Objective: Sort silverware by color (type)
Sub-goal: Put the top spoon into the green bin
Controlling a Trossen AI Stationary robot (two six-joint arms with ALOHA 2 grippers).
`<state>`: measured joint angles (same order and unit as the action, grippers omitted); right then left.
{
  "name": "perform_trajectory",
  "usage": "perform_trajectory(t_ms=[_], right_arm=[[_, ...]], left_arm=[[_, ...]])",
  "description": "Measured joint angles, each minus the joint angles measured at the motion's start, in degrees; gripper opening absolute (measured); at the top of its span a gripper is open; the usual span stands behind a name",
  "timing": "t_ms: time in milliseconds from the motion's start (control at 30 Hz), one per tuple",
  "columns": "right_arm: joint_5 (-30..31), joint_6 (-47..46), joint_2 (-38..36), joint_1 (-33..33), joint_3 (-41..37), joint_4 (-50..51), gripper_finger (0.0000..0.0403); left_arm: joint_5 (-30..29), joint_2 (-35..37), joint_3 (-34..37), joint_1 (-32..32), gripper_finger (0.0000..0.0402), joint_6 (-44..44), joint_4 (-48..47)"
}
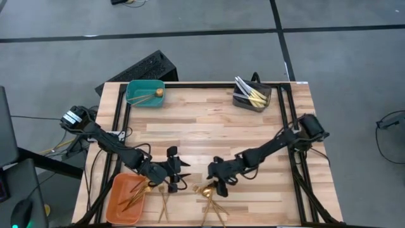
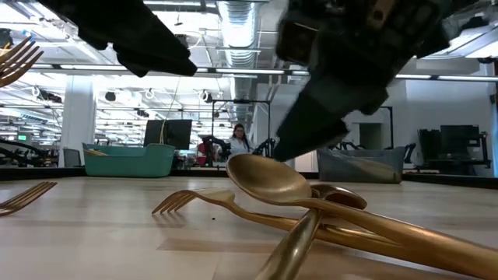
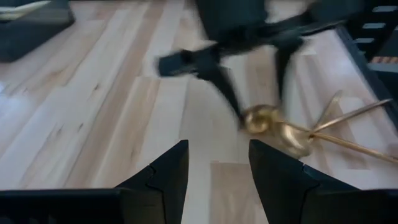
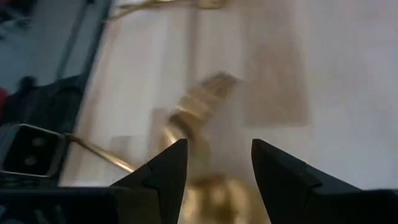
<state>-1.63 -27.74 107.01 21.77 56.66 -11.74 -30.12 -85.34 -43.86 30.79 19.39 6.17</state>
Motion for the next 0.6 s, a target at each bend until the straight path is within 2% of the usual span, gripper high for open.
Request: perform_trajectory(t_ms=[133, 400, 500, 600], right_arm=[[-4.4, 1.6, 2.4, -0.2, 2.7, -0.7, 0.0203], [-5.3, 1.4, 4.1, -0.8, 3.2, 1.2, 0.0194], [-5.4, 1.4, 4.1, -1.0, 3.2, 1.6, 0.0171], [-5.9, 1.3, 4.1, -1.0, 3.2, 1.2, 0.013]], left_arm=[[-0.7, 0.0, 0.0, -0.1, 0.0156, 0.9, -1.0], [-0.7, 0.0, 0.0, -0.3, 0.0156, 1.4, -2.3], [-0.7, 0.0, 0.0, -0.6, 0.0156, 1.4, -2.3], [-0.7, 0.0, 0.0, -0.9, 0.0156, 1.5, -2.2]])
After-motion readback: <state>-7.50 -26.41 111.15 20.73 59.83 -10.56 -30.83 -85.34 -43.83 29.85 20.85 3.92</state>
